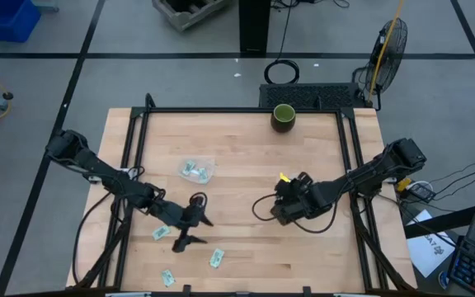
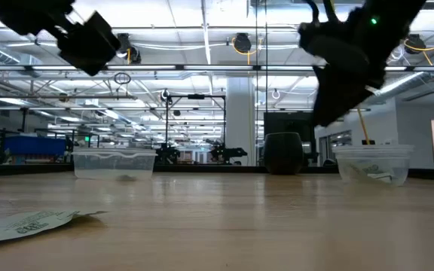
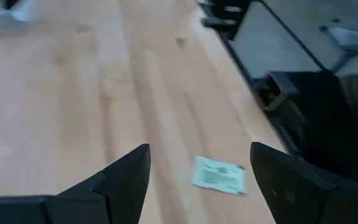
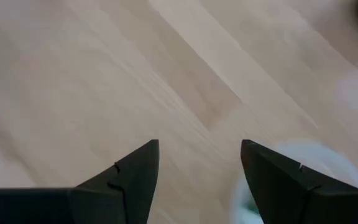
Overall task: Pick and place Stevia / Truvia into bins
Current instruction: Put the white stevia packet into the transparent circular container
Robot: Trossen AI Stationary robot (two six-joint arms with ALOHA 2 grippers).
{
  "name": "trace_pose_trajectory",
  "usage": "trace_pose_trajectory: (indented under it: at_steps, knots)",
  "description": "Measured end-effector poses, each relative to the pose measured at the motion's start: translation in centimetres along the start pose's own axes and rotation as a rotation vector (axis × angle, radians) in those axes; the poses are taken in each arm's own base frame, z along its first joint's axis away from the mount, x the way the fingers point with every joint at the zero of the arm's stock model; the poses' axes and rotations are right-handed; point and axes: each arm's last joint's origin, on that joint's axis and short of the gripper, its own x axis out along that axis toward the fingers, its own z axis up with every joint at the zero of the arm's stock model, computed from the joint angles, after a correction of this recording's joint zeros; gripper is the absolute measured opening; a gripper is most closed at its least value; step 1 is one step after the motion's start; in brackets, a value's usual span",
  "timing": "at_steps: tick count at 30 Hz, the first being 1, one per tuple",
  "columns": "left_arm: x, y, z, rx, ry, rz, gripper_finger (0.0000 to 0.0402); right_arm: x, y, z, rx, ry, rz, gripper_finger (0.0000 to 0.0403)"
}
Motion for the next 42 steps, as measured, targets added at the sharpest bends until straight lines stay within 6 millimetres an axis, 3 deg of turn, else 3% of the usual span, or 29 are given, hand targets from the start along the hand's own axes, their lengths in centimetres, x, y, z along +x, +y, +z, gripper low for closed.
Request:
trace_pose_trajectory:
  at_steps: [9, 14, 20, 29, 35, 42]
  knots:
    - [0.1, -1.5, -0.4, 0.018, -0.015, 0.001, 0.0282, 0.0, 1.2, 1.6, -0.055, -0.125, 0.101, 0.0212]
    - [1.5, -1.7, -1.7, 0.040, 0.040, 0.045, 0.0282, -1.2, 3.4, 2.8, -0.110, -0.284, 0.292, 0.0211]
    - [3.5, -2.4, -3.9, 0.048, 0.142, 0.004, 0.0282, -2.6, 4.9, 3.6, -0.151, -0.439, 0.406, 0.0210]
    - [6.5, -3.3, -4.9, 0.103, 0.083, -0.040, 0.0282, -2.8, 5.0, 3.5, -0.159, -0.451, 0.413, 0.0210]
    - [9.6, -3.7, -5.1, 0.167, 0.177, -0.017, 0.0282, -2.5, 4.9, 3.2, -0.164, -0.445, 0.400, 0.0210]
    - [10.8, -3.5, -5.4, 0.185, 0.288, 0.075, 0.0282, -2.5, 4.9, 3.2, -0.164, -0.444, 0.403, 0.0210]
